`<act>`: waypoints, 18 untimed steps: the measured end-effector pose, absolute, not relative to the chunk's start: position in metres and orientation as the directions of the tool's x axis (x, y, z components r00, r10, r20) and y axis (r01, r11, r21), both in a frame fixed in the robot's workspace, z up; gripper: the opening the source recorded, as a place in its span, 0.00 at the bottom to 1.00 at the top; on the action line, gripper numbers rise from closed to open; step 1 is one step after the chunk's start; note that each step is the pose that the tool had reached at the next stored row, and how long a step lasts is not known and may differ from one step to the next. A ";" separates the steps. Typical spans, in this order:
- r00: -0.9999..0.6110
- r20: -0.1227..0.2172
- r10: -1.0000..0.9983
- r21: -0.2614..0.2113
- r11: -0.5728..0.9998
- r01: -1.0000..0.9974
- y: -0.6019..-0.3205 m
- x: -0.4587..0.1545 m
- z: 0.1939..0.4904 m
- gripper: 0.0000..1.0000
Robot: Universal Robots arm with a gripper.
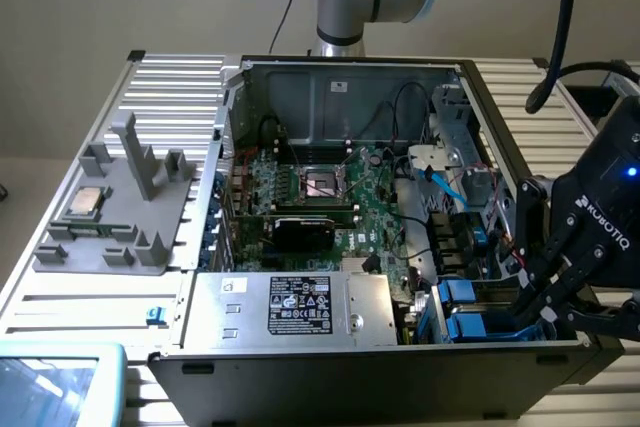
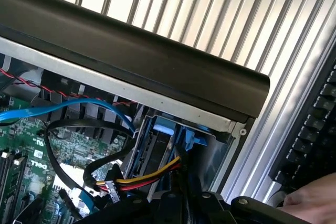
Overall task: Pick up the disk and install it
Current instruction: 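Insert the first disk wire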
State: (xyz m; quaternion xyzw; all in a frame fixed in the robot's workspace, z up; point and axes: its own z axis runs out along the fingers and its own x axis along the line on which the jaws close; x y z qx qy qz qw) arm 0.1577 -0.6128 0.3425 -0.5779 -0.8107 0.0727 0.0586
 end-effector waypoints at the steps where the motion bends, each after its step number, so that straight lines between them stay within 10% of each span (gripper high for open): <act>1: -0.325 0.011 0.946 -0.186 0.321 0.929 -0.613 0.158 0.343 0.16; 18: -0.325 -0.063 0.944 -0.210 0.306 0.929 -0.596 0.158 0.342 0.16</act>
